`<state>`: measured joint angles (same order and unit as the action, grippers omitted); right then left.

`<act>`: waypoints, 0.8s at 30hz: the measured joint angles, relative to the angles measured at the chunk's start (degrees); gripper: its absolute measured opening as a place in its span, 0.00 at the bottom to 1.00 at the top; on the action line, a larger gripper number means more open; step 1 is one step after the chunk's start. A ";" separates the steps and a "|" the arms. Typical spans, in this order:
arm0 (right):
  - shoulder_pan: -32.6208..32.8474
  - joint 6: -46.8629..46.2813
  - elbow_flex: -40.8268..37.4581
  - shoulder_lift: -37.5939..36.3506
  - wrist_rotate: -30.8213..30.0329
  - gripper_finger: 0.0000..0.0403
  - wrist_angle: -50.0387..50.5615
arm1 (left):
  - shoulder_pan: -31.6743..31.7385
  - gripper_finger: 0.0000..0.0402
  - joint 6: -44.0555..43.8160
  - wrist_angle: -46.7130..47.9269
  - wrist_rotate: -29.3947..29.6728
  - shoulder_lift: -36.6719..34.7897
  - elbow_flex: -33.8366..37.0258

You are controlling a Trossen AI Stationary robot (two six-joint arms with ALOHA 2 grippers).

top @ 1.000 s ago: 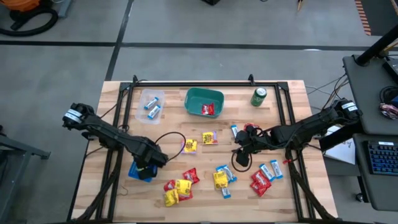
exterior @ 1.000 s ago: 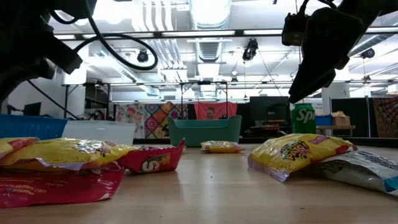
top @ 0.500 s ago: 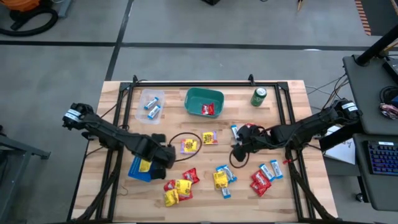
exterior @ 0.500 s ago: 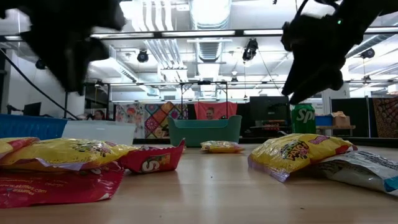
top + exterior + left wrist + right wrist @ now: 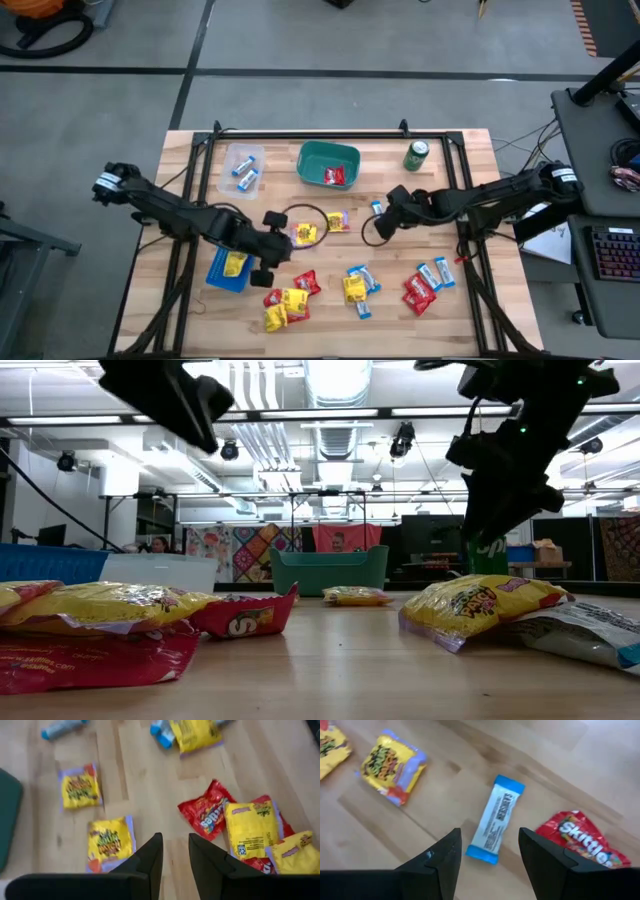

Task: Sort candy
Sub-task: Put the red candy into the green bin

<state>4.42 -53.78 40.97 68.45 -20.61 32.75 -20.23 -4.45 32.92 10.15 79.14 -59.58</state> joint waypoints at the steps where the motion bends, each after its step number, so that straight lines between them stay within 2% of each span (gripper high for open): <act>1: -0.42 0.34 0.00 0.00 -0.02 0.47 0.00 | 0.39 0.19 0.12 -0.89 0.48 -1.43 0.69; 6: -1.48 1.58 0.00 0.00 -0.03 0.47 0.05 | 2.41 0.19 0.80 -11.08 3.28 -9.85 7.75; 9: -1.46 1.97 0.04 0.00 0.01 0.47 1.38 | 3.59 0.19 0.72 -18.97 7.67 -14.49 13.61; 13: -1.75 0.48 0.07 0.00 1.77 0.47 9.45 | 4.44 0.19 -1.24 -28.10 16.96 -18.88 20.15; 16: -2.39 -3.40 0.07 0.00 2.57 0.47 17.43 | 4.45 0.19 -3.13 -31.77 21.73 -20.49 22.67; 19: -3.11 -6.47 0.04 0.00 2.57 0.47 23.01 | 4.50 0.19 -3.70 -34.97 23.48 -21.12 23.87; 24: -3.89 -6.81 0.03 0.00 2.55 0.47 23.30 | 4.48 0.19 -3.62 -36.62 23.49 -20.73 23.99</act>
<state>0.53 -60.59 41.01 68.45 -18.06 56.06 -15.75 -8.07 -3.71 33.64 58.42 -35.59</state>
